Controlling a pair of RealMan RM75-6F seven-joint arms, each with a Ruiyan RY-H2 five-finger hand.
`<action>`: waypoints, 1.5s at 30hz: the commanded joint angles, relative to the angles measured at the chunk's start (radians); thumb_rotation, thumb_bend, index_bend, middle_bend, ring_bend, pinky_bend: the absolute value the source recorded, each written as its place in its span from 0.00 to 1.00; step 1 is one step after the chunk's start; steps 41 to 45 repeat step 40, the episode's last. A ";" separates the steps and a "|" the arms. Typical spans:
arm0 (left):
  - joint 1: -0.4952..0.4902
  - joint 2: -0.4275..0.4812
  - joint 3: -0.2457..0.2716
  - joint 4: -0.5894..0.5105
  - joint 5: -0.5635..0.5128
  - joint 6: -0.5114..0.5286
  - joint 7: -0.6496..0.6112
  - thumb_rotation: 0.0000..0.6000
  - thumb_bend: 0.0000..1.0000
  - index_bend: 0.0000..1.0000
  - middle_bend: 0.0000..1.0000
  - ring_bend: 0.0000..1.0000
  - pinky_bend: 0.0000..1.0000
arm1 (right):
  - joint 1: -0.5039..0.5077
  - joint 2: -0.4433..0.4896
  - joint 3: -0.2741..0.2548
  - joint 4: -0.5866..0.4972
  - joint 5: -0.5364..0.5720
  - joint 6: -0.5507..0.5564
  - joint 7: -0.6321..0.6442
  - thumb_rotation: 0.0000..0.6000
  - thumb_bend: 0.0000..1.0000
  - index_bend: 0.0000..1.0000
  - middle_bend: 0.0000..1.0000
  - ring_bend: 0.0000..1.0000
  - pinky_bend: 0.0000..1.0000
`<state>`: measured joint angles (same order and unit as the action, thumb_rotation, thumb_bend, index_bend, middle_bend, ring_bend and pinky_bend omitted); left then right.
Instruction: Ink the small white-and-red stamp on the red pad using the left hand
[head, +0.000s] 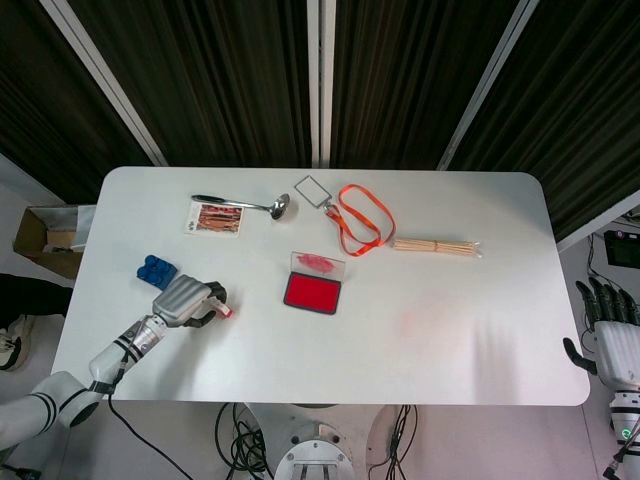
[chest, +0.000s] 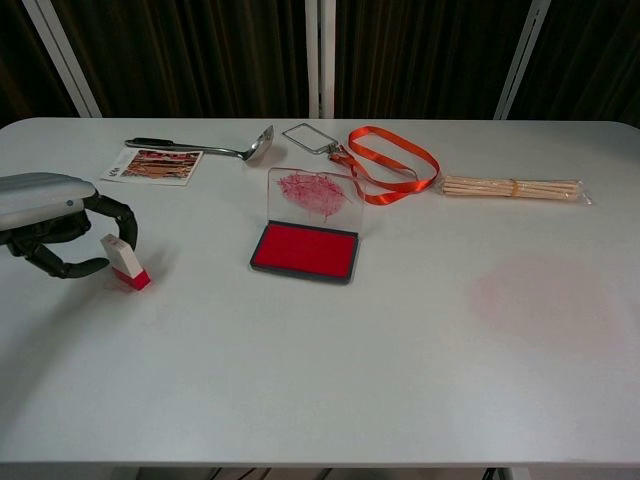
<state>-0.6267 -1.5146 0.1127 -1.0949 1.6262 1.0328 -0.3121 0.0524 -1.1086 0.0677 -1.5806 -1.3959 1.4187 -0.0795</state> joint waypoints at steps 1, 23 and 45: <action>0.003 0.005 -0.001 -0.009 0.005 0.011 0.003 1.00 0.41 0.41 0.38 0.88 0.96 | 0.000 0.001 0.000 -0.001 0.001 0.001 -0.001 1.00 0.23 0.00 0.00 0.00 0.00; 0.392 0.382 -0.036 -0.408 -0.123 0.572 0.362 0.00 0.05 0.06 0.03 0.05 0.17 | -0.006 0.002 0.001 0.015 -0.005 0.011 0.042 1.00 0.23 0.00 0.00 0.00 0.00; 0.521 0.399 -0.029 -0.369 -0.089 0.604 0.238 0.00 0.06 0.05 0.04 0.05 0.17 | -0.014 -0.021 -0.005 0.020 -0.050 0.052 0.038 1.00 0.23 0.00 0.00 0.00 0.00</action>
